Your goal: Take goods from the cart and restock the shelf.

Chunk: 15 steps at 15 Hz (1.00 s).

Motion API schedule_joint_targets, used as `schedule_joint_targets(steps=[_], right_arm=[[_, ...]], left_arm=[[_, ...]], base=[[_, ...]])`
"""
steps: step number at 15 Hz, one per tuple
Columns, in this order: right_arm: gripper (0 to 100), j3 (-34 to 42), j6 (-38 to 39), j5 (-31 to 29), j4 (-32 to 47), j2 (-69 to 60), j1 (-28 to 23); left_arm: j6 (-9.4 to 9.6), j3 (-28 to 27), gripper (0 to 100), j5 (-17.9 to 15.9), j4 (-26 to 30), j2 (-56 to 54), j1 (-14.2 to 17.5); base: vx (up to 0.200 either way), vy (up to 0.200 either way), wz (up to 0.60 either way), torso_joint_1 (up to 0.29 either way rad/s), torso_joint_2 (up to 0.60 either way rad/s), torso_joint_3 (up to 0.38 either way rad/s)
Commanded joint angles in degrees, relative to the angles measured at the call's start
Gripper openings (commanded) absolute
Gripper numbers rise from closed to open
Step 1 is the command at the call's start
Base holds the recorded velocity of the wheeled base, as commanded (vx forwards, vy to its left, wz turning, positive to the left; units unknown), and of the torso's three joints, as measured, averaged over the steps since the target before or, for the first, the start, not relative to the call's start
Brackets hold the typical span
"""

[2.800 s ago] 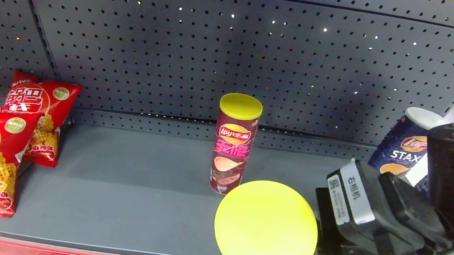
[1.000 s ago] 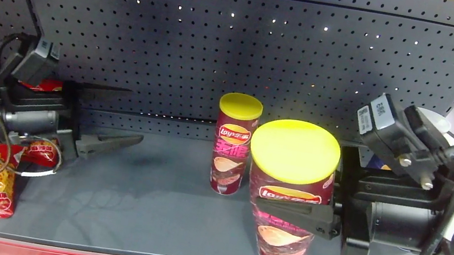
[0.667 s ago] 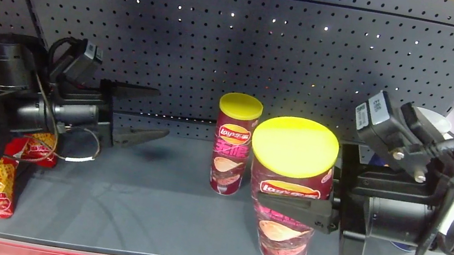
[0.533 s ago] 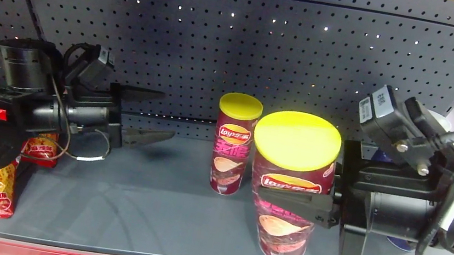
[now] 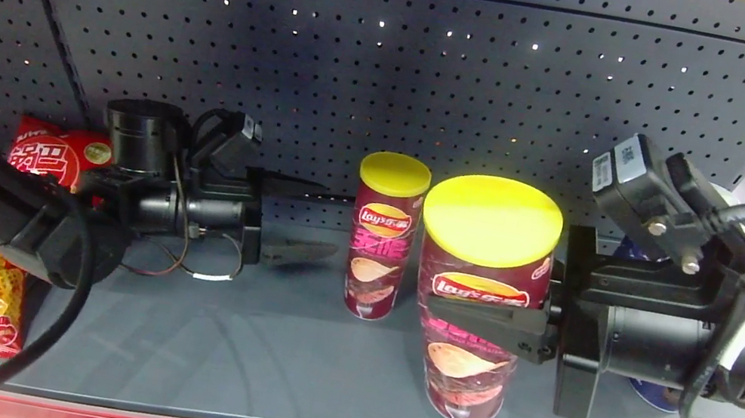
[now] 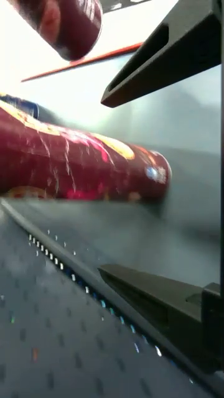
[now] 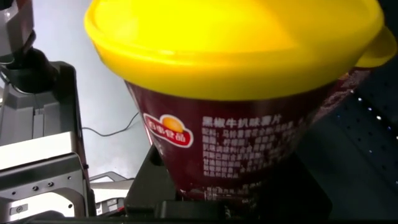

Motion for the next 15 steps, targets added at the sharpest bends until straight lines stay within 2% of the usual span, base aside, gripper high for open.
schedule_joint_targets(steps=[1, 3, 10, 11, 15], right_arm=[[0, 0.0, 0.0, 0.1, 0.0, -0.2, -0.1], [0, 0.0, 0.0, 0.1, 0.0, -0.3, -0.5], [0, 1.4, 0.0, -0.9, 0.0, -1.6, -1.3], [0, 1.8, 0.0, -0.9, 0.0, -1.6, -1.3], [0, 2.8, 0.0, -1.0, 0.0, -2.4, -1.4]], left_arm=[[-0.01, -1.3, 100, 0.0, 0.0, 2.0, -1.2], [-0.01, -2.5, 100, 0.1, 0.0, 3.5, -3.0], [-0.27, -9.0, 100, 0.4, -0.4, 9.2, -5.3], [-0.62, -9.7, 100, 0.4, -0.5, 9.8, -5.9], [-4.58, -12.6, 100, 1.8, -4.4, 13.5, -9.0]], base=[[0.0, 0.0, 0.0, 0.0, 0.0, 0.0], [0.0, 0.0, 0.0, 0.0, 0.0, 0.0], [0.0, 0.0, 0.0, 0.0, 0.0, 0.0], [0.0, 0.0, 0.0, 0.0, 0.0, 0.0], [0.0, 0.0, 0.0, 0.0, 0.0, 0.0]])
